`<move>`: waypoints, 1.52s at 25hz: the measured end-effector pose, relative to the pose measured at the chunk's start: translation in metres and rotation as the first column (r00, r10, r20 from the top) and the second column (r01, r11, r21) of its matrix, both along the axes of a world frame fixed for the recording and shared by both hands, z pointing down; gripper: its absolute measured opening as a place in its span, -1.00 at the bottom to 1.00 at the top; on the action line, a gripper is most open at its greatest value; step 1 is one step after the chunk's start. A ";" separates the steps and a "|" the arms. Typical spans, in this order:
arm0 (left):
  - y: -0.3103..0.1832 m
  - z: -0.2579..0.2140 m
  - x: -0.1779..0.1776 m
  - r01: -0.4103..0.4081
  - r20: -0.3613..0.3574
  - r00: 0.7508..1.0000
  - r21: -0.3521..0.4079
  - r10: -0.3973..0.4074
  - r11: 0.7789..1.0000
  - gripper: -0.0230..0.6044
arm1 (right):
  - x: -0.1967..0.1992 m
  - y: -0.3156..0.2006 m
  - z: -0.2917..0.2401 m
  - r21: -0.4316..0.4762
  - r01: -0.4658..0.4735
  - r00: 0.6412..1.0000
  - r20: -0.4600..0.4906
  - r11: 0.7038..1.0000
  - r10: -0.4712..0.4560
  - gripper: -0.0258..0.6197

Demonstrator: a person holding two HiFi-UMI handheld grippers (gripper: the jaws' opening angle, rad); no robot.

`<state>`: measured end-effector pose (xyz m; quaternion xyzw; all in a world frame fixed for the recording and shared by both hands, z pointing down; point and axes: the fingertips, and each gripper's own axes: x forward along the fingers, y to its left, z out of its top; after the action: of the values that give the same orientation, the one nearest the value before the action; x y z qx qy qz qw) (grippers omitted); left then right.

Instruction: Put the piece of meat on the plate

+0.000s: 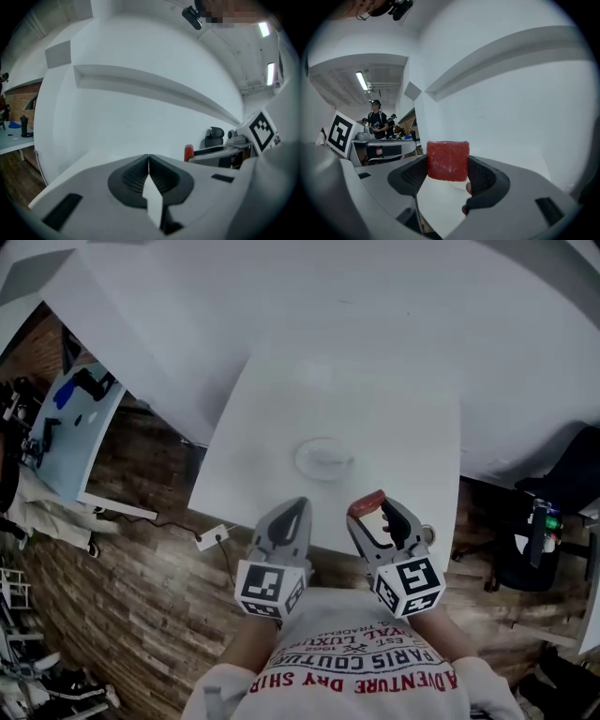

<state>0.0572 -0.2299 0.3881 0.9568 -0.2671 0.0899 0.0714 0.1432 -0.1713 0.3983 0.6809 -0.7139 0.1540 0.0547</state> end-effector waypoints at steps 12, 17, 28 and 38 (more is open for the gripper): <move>-0.123 0.002 0.040 -0.238 0.013 0.971 -0.027 0.238 0.971 -0.91 | 0.027 -0.095 0.014 -0.101 -0.265 0.964 0.000 0.959 0.267 -0.07; -0.155 0.020 0.040 -0.299 0.039 0.953 -0.057 0.301 0.953 -0.91 | 0.029 -0.127 0.040 -0.202 -0.340 0.937 0.008 0.919 0.349 -0.07; -0.187 0.078 0.041 -0.371 0.070 0.919 -0.178 0.388 0.912 -0.91 | 0.027 -0.161 0.123 -0.427 -0.354 0.925 -0.026 0.832 0.380 -0.07; -0.205 0.132 0.041 -0.341 0.103 0.918 -0.292 0.384 0.894 -0.91 | 0.031 -0.173 0.196 -0.614 -0.337 0.909 -0.015 0.714 0.417 -0.07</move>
<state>0.0984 -0.4346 0.5201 0.9610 -0.0738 0.2125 0.1605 0.1744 -0.3442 0.5941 0.7475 -0.4746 0.4234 0.1916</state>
